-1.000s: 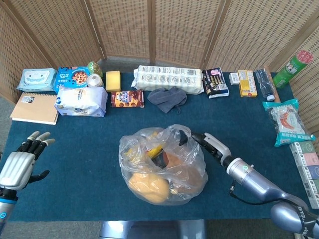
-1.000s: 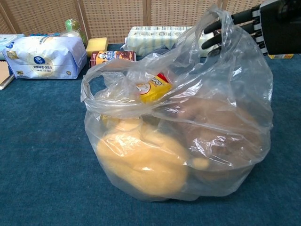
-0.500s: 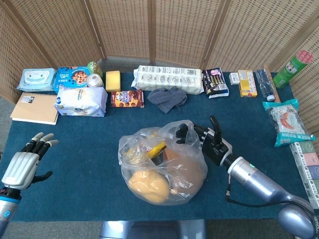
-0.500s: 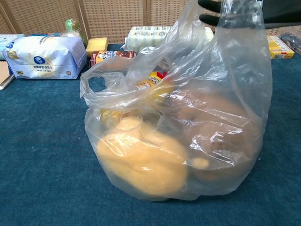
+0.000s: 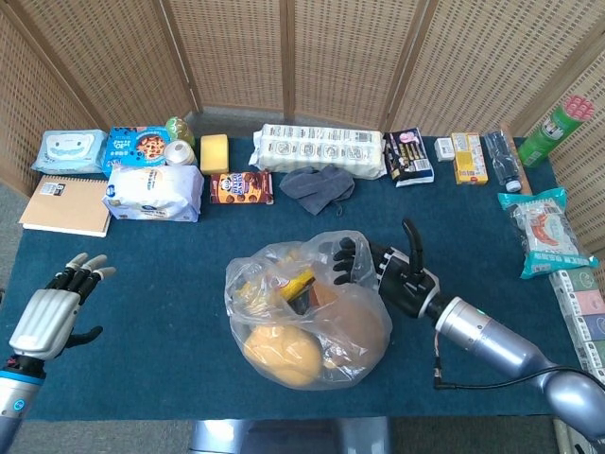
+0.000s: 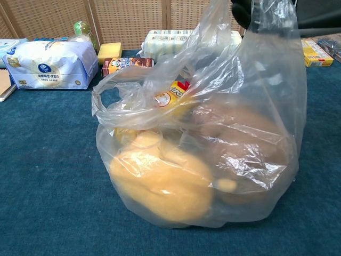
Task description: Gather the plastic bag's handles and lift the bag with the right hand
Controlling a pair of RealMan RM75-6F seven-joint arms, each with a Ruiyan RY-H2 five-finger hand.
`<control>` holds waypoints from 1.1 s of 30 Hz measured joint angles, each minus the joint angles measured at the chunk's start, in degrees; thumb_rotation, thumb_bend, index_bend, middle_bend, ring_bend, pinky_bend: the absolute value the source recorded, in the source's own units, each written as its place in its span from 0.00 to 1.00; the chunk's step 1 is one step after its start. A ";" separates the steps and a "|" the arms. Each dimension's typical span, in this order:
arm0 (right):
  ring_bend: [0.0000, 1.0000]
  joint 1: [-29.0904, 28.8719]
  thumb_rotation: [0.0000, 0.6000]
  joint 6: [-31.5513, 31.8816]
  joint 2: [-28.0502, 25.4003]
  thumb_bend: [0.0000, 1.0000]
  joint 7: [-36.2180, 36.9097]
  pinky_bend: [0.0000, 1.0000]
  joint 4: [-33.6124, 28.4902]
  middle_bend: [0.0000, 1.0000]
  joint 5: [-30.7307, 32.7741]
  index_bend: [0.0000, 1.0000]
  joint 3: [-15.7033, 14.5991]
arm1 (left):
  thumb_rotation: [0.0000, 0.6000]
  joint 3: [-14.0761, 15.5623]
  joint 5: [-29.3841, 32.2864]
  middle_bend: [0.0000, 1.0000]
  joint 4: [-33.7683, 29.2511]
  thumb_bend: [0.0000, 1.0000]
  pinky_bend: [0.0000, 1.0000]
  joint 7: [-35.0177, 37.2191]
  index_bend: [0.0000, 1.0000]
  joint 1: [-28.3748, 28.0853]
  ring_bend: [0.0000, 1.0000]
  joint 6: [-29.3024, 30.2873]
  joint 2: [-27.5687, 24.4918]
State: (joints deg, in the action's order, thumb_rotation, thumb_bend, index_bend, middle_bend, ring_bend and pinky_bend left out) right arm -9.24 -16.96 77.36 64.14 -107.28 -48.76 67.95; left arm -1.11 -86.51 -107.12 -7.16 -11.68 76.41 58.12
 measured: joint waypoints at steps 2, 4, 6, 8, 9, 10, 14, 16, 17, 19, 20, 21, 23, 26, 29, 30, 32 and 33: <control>0.56 -0.39 0.11 -2.19 0.45 0.19 -2.65 0.55 2.02 0.53 3.38 0.44 0.09 | 1.00 -0.01 0.09 0.12 0.01 0.09 0.24 -0.06 0.18 -0.03 0.05 -0.01 -0.01; 0.62 -1.46 0.10 -3.09 0.03 0.19 -4.52 0.62 3.80 0.59 5.71 0.49 -0.70 | 1.00 -0.11 0.17 0.12 0.02 0.09 0.24 -0.09 0.18 -0.04 0.05 0.14 -0.07; 0.69 -2.73 0.10 -2.98 -1.22 0.19 -4.63 0.68 4.27 0.64 6.55 0.53 -2.00 | 1.00 -0.15 0.31 0.12 0.02 0.09 0.24 -0.09 0.18 -0.07 0.05 0.13 -0.10; 0.72 -4.42 0.10 -2.87 -3.11 0.19 -3.95 0.71 4.35 0.66 7.72 0.55 -3.52 | 1.00 -0.12 0.35 0.12 0.06 0.09 0.24 -0.05 0.18 -0.08 0.05 0.12 -0.07; 0.73 -5.14 0.11 -2.86 -3.93 0.19 -3.71 0.72 4.36 0.66 8.57 0.55 -4.11 | 1.00 -0.09 0.38 0.12 0.11 0.09 0.24 0.01 0.18 -0.07 0.05 0.12 -0.03; 0.74 -5.98 0.11 -2.90 -4.94 0.19 -3.50 0.73 4.36 0.67 9.93 0.56 -4.80 | 1.00 -0.06 0.40 0.12 0.15 0.09 0.24 0.07 0.18 -0.06 0.05 0.11 -0.01; 0.75 -7.10 0.11 -3.33 -7.10 0.19 -3.54 0.75 4.07 0.67 14.87 0.57 -5.57 | 1.00 -0.01 0.53 0.12 0.33 0.09 0.24 0.30 0.18 -0.02 0.05 0.13 -0.03; 0.75 -7.01 0.10 -3.92 -7.70 0.19 -4.60 0.75 3.75 0.67 17.13 0.57 -5.16 | 1.00 0.01 0.52 0.12 0.40 0.10 0.24 0.45 0.18 -0.06 0.05 0.08 -0.10; 0.75 -6.85 0.10 -4.30 -7.89 0.19 -5.28 0.75 3.61 0.67 17.88 0.57 -4.84 | 1.00 0.02 0.48 0.12 0.41 0.09 0.24 0.48 0.18 -0.08 0.05 0.06 -0.15; 0.75 -6.20 0.10 -5.39 -8.22 0.18 -6.87 0.75 3.25 0.67 19.74 0.57 -3.84 | 1.00 0.03 0.44 0.12 0.47 0.09 0.24 0.63 0.18 -0.07 0.05 0.14 -0.20; 0.75 -5.84 0.11 -5.88 -8.31 0.18 -7.36 0.75 3.10 0.67 20.62 0.57 -3.35 | 1.00 0.03 0.42 0.12 0.49 0.09 0.24 0.69 0.18 -0.07 0.05 0.15 -0.21; 0.75 -5.47 0.11 -6.40 -8.35 0.18 -7.88 0.75 2.96 0.67 21.53 0.57 -2.82 | 1.00 0.04 0.39 0.12 0.54 0.09 0.24 0.80 0.18 -0.06 0.05 0.19 -0.20; 0.75 -4.52 0.10 -7.52 -8.35 0.18 -9.13 0.75 2.70 0.67 23.68 0.57 -1.57 | 1.00 0.07 0.32 0.12 0.65 0.10 0.24 0.99 0.18 -0.06 0.05 0.21 -0.18; 0.75 -3.21 0.10 -7.92 -8.36 0.19 -10.88 0.75 2.07 0.67 26.61 0.57 0.53 | 1.00 0.15 0.01 0.12 0.83 0.10 0.24 1.38 0.18 -0.02 0.05 0.38 -0.19; 0.74 -2.49 0.10 -6.57 -8.66 0.18 -11.44 0.75 0.97 0.67 28.75 0.57 1.53 | 1.00 0.16 -0.22 0.12 0.98 0.09 0.24 1.68 0.18 0.07 0.05 0.75 -0.19; 0.74 -2.35 0.10 -5.94 -8.80 0.18 -11.51 0.75 0.61 0.67 29.23 0.57 1.75 | 1.00 0.12 -0.33 0.12 1.10 0.09 0.24 1.81 0.18 0.11 0.05 0.96 -0.13; 0.74 -2.12 0.10 -4.41 -9.26 0.18 -11.66 0.74 -0.25 0.67 29.99 0.57 2.20 | 1.00 0.06 -0.59 0.12 1.38 0.10 0.24 2.00 0.18 0.13 0.05 1.19 0.01; 0.74 -2.05 0.10 -3.77 -9.48 0.18 -11.73 0.74 -0.57 0.67 30.36 0.57 2.42 | 1.00 0.02 -0.83 0.12 1.65 0.09 0.24 2.13 0.18 0.07 0.05 1.24 0.06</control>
State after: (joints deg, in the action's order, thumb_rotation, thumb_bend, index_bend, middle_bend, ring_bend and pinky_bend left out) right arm -11.29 -20.73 67.88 52.41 -107.85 -18.40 70.37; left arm -1.09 -87.34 -105.46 -5.03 -11.62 77.65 58.17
